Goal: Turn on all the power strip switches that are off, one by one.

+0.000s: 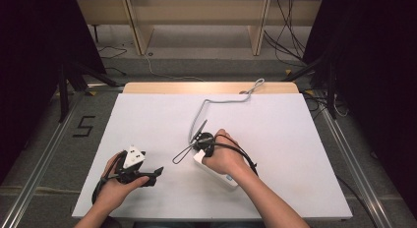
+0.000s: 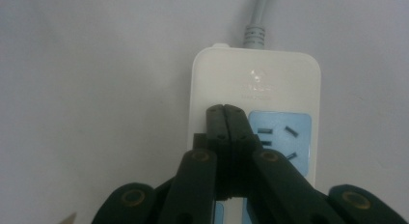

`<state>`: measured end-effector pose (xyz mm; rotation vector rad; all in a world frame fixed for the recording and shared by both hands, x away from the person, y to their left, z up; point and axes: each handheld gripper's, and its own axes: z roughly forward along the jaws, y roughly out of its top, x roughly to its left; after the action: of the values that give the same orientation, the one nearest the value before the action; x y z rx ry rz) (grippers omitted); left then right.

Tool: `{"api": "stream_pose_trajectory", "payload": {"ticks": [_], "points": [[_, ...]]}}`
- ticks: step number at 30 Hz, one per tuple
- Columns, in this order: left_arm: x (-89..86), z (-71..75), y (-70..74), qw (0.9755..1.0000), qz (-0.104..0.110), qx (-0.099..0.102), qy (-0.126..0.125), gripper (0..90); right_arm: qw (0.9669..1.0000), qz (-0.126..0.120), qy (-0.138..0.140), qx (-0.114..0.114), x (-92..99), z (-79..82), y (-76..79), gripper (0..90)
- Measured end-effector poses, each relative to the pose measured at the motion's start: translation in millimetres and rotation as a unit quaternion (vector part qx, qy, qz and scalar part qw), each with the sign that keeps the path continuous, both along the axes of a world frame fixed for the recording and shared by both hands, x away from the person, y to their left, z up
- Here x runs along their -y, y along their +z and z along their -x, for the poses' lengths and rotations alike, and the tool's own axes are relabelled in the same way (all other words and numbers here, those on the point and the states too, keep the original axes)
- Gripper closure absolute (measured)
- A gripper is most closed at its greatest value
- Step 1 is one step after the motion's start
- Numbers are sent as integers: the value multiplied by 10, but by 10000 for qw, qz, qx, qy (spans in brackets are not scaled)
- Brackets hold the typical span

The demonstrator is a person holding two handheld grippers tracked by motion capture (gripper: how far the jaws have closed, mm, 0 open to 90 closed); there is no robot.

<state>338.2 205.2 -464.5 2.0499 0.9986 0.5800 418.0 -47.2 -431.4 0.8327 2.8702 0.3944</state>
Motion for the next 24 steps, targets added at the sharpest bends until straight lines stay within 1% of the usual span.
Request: {"api": "stream_pose_trajectory", "payload": {"ticks": [5,11,12,16,18,20,23,24], "points": [[1,1,0,10000,-3,0,-3,163,10000,27,42,13,-2,0,-2,900],[6,5,0,10000,-1,1,-3,163,10000,6,10,-29,7,-9,-16,900],[6,5,0,10000,-2,3,-3,163,10000,-28,-37,-40,8,-6,-14,900],[4,4,0,10000,2,2,-2,163,9999,85,33,61,-16,20,-11,900],[0,2,-1,10000,2,-3,-2,163,10000,44,24,33,-10,9,-11,900],[-4,-1,-2,10000,-1,-8,-7,163,10000,-6,30,-49,7,-7,-7,900],[-12,-8,-4,10000,-9,-10,-6,163,9999,-112,8,-54,28,-15,6,900],[-13,-9,-5,10000,-10,-13,-2,163,9999,-96,15,-42,34,-12,15,900]]}}
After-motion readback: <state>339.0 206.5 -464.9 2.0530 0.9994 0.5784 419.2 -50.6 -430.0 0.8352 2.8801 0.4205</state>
